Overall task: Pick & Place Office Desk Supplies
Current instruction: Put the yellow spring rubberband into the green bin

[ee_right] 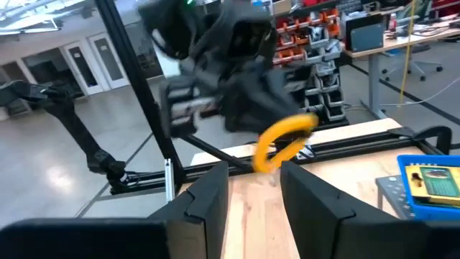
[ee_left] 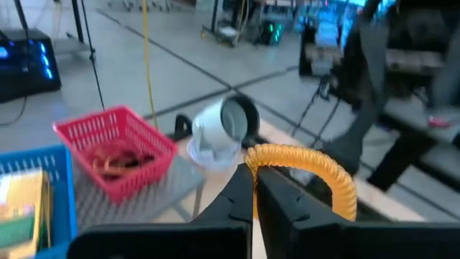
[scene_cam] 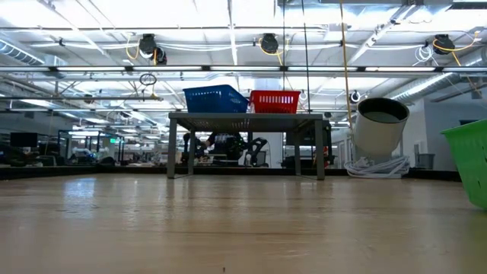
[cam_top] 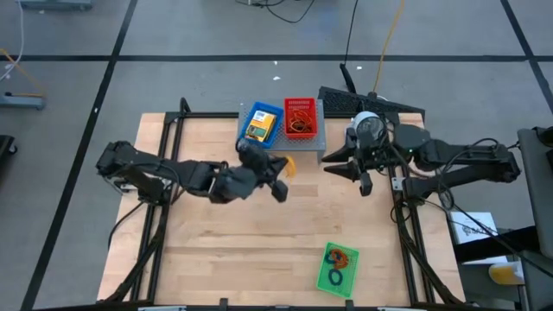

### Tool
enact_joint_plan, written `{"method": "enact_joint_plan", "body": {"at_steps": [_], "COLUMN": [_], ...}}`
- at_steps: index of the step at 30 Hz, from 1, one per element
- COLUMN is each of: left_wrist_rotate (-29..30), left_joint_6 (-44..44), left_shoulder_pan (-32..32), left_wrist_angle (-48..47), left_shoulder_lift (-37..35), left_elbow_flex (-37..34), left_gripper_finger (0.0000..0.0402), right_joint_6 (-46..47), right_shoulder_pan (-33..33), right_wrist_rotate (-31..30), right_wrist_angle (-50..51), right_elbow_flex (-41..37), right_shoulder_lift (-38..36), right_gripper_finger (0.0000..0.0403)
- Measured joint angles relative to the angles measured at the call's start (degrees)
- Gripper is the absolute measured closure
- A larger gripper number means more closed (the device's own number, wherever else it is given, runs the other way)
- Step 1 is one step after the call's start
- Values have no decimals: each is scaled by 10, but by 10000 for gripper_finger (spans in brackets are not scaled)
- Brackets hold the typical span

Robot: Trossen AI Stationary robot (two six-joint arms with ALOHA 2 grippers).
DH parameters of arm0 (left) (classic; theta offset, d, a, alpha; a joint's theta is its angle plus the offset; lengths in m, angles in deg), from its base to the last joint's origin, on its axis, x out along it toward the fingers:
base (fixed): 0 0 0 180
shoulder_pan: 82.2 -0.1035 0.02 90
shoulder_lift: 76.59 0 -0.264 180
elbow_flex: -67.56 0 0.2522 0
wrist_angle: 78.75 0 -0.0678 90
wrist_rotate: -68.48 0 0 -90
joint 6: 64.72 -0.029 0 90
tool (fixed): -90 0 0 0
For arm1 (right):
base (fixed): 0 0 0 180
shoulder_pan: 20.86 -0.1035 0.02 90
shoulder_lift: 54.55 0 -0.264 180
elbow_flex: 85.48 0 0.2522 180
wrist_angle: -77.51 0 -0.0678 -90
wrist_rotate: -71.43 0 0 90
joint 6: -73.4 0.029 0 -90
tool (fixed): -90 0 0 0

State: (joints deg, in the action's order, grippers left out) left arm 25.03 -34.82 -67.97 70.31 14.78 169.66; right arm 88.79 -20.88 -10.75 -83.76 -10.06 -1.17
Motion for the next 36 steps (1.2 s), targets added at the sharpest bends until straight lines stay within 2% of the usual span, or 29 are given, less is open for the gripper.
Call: {"method": "enact_joint_plan", "body": {"at_steps": [6,12,21,36], "left_wrist_rotate": [-22,-81,-126,-165], "left_joint_6": [-61,-73,-108,-107], "left_shoulder_pan": [-31,-53,-64,-73], "left_wrist_angle": [79,102,171,180], "left_shoulder_lift": [0,5,16,36], "left_elbow_flex": [0,0,0,0], "left_gripper_finger": [392,394,393,397], "right_joint_6": [-1,-24,-35,-41], "right_shoulder_pan": [-5,-5,0,0], "right_wrist_rotate": [-3,-17,-20,-20], "right_wrist_angle": [-14,-18,-26,-85], "right_elbow_flex": [-10,-10,-10,-10], "right_shoulder_lift": [3,9,32,76], "right_gripper_finger": [285,288,289,289]}}
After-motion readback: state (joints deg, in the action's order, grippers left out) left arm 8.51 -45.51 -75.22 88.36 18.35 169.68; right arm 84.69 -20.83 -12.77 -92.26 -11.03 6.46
